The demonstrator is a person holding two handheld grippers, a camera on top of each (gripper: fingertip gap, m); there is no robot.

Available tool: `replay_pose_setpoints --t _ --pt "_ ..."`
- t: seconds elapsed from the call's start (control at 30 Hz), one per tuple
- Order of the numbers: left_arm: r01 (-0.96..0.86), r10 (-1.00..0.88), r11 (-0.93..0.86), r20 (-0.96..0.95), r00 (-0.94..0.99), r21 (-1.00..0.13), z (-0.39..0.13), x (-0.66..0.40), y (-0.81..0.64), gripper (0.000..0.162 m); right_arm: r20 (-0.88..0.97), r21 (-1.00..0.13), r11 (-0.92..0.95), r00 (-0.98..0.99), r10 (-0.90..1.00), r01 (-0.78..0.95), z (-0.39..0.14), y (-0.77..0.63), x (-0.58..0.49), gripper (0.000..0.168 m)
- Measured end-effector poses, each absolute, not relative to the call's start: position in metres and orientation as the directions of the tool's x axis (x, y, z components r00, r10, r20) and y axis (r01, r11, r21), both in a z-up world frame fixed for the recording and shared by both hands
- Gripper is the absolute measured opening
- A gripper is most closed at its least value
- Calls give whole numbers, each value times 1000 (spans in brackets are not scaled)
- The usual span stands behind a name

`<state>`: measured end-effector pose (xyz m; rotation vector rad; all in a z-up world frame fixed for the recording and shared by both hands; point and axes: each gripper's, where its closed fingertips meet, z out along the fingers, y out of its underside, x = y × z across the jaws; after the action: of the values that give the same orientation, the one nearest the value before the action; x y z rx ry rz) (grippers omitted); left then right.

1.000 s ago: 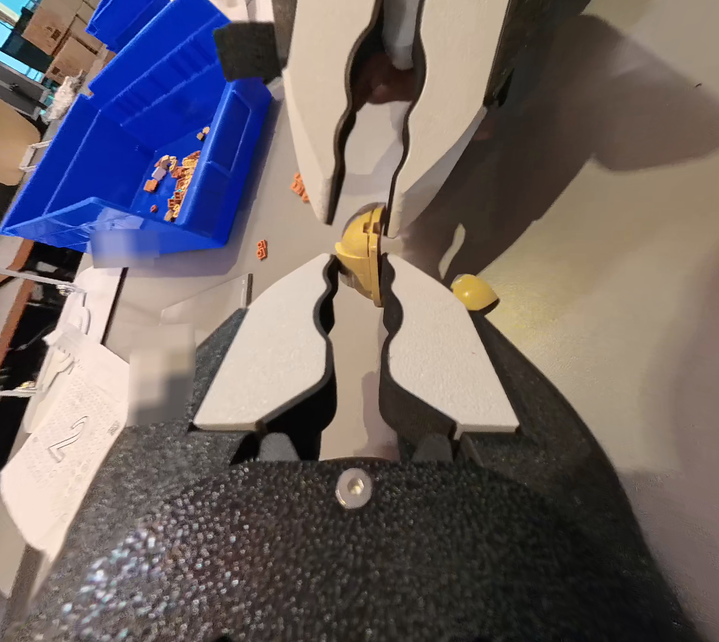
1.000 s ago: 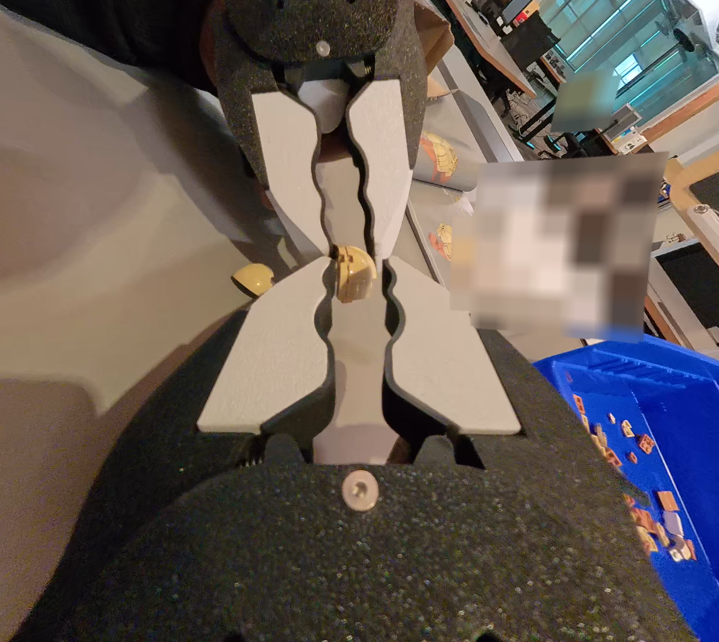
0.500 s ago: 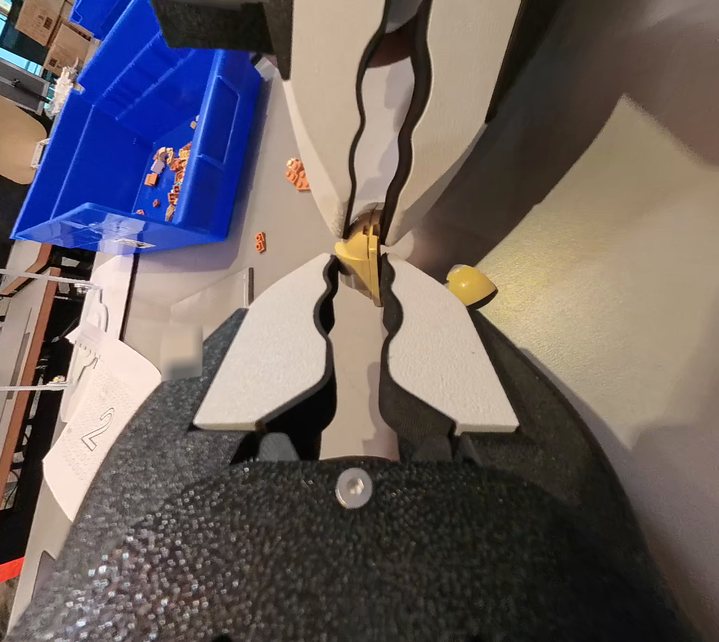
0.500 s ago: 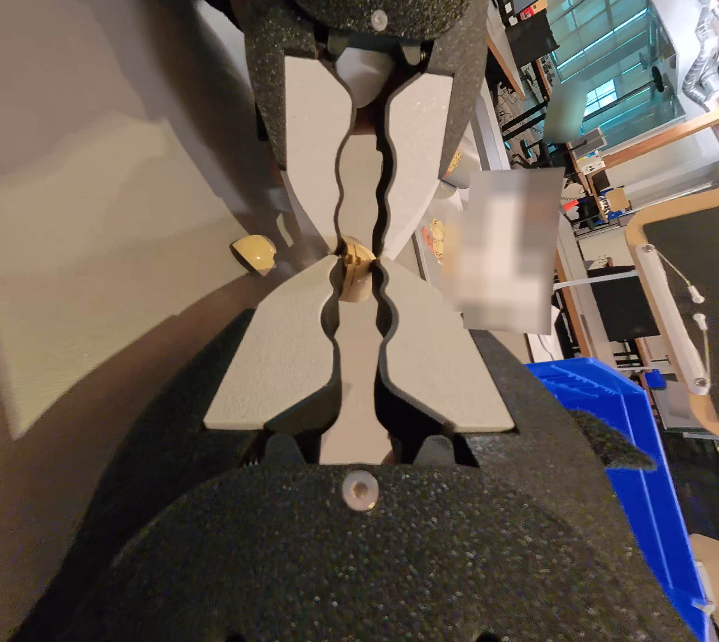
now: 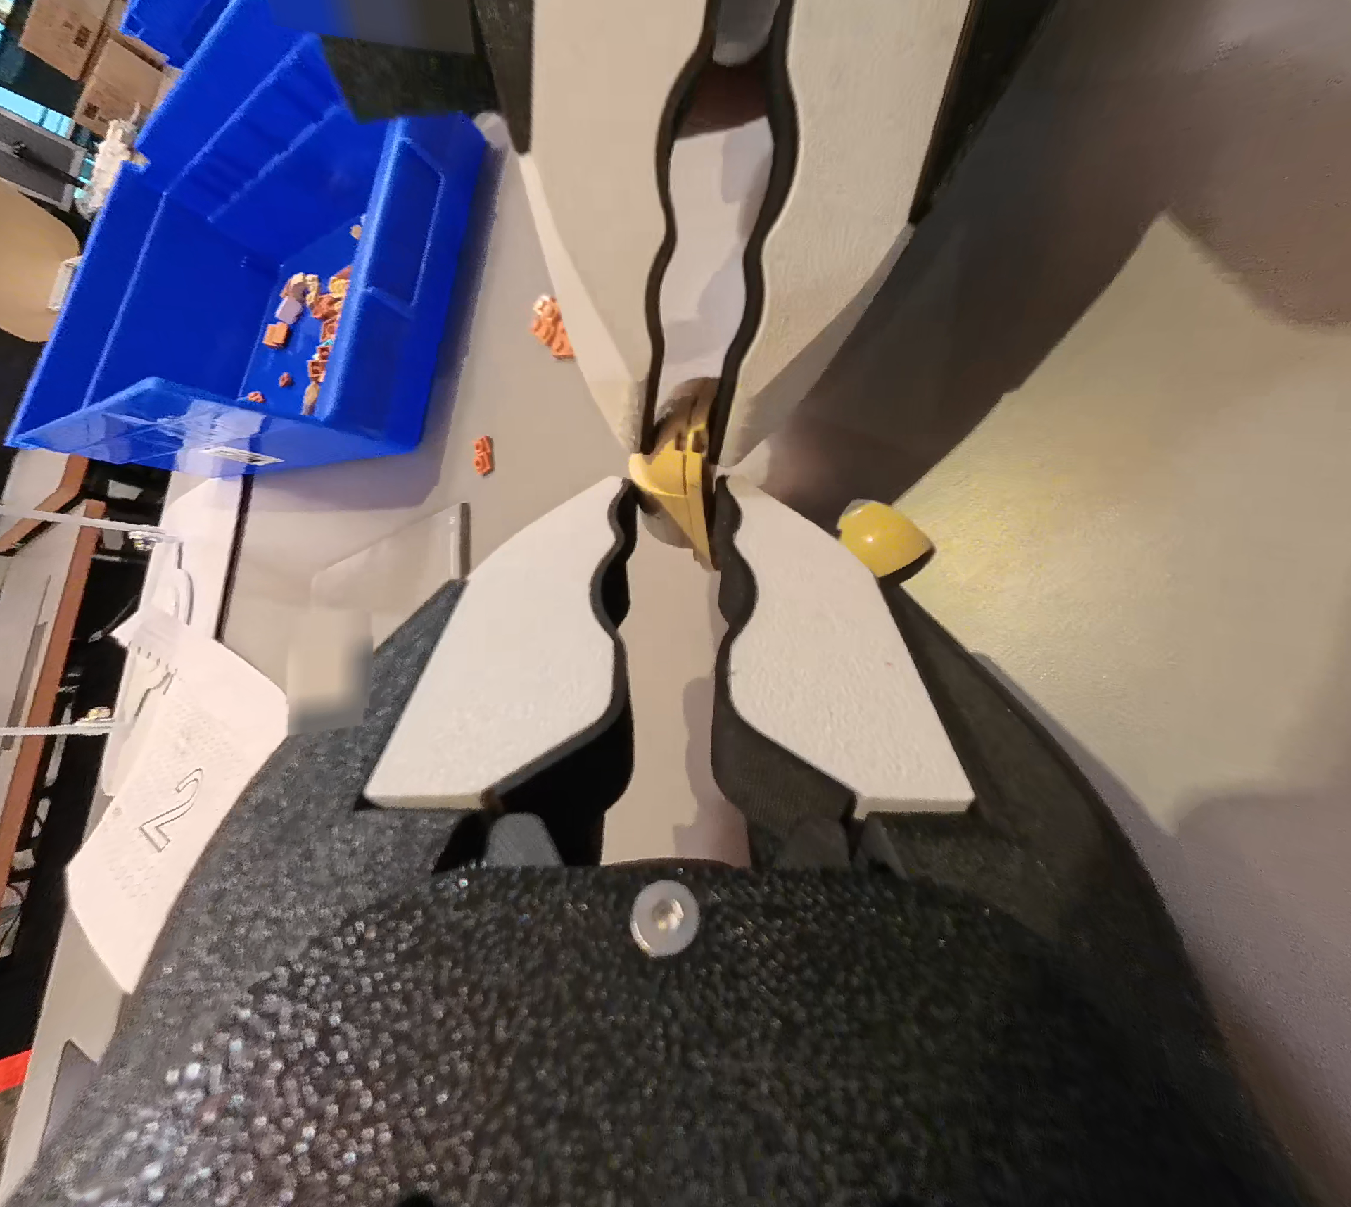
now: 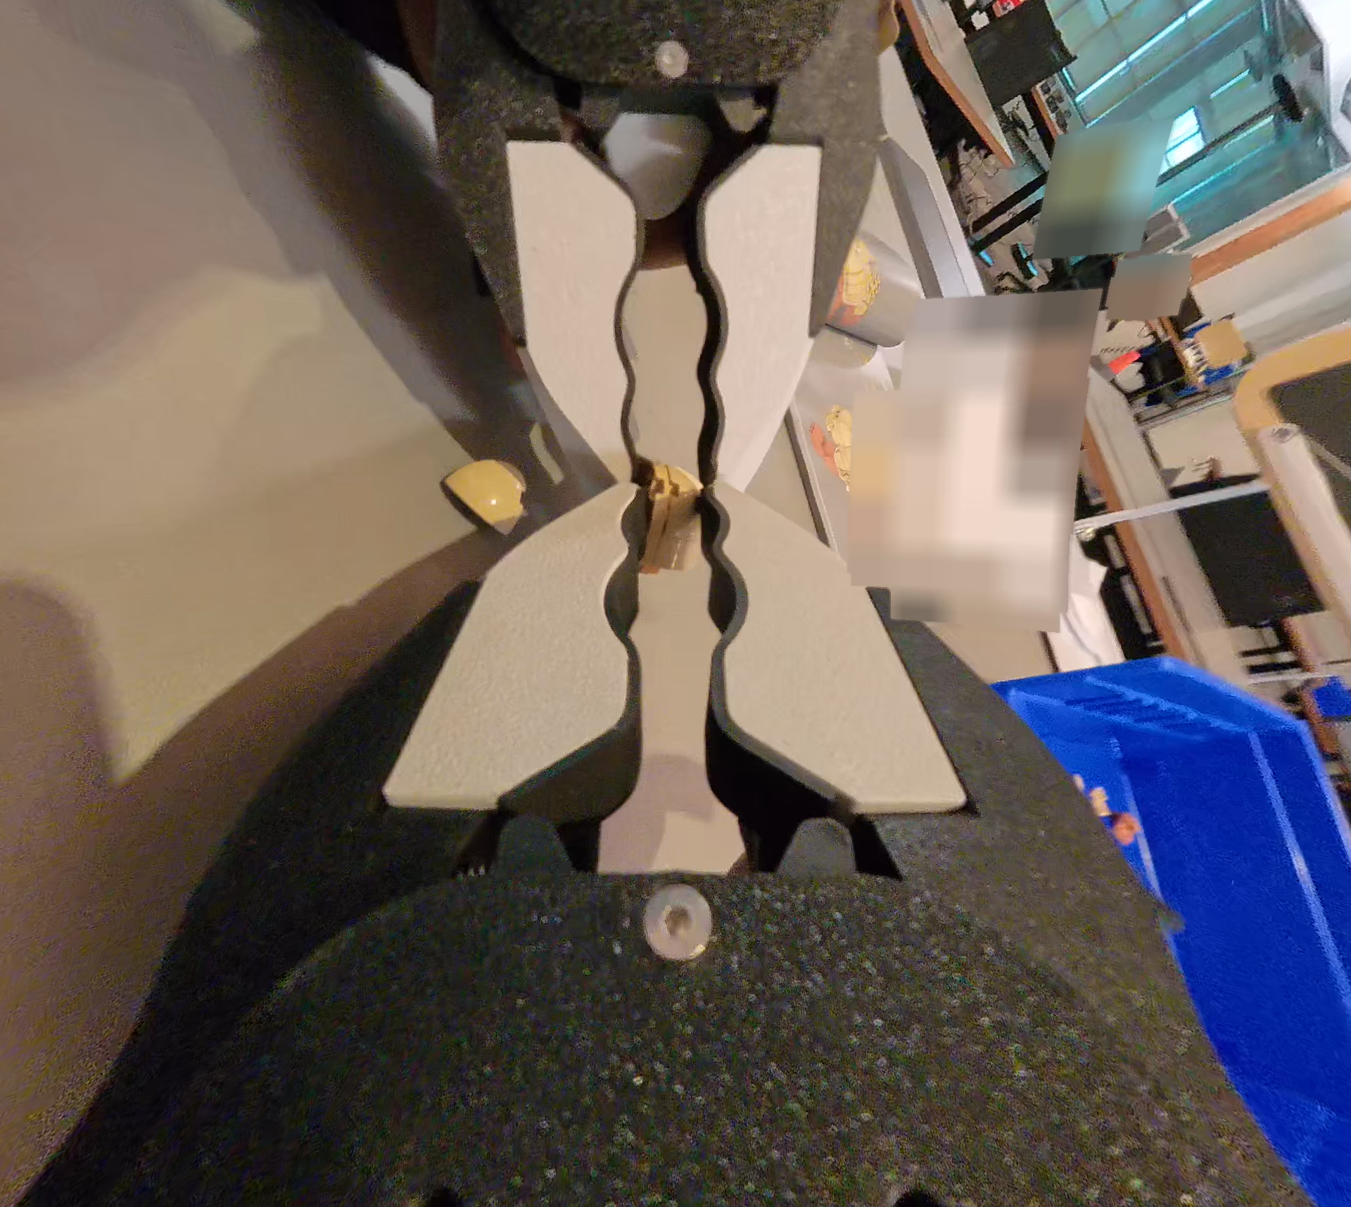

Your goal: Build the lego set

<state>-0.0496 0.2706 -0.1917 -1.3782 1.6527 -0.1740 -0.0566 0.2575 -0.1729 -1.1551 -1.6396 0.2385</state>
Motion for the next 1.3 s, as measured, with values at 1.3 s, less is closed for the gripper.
replay_pose_setpoints --t 1.3 --pt "-600 -843 323 -511 170 -732 -177 -48 274 19 588 -739 475 114 801 478 -157 262 -53 15"
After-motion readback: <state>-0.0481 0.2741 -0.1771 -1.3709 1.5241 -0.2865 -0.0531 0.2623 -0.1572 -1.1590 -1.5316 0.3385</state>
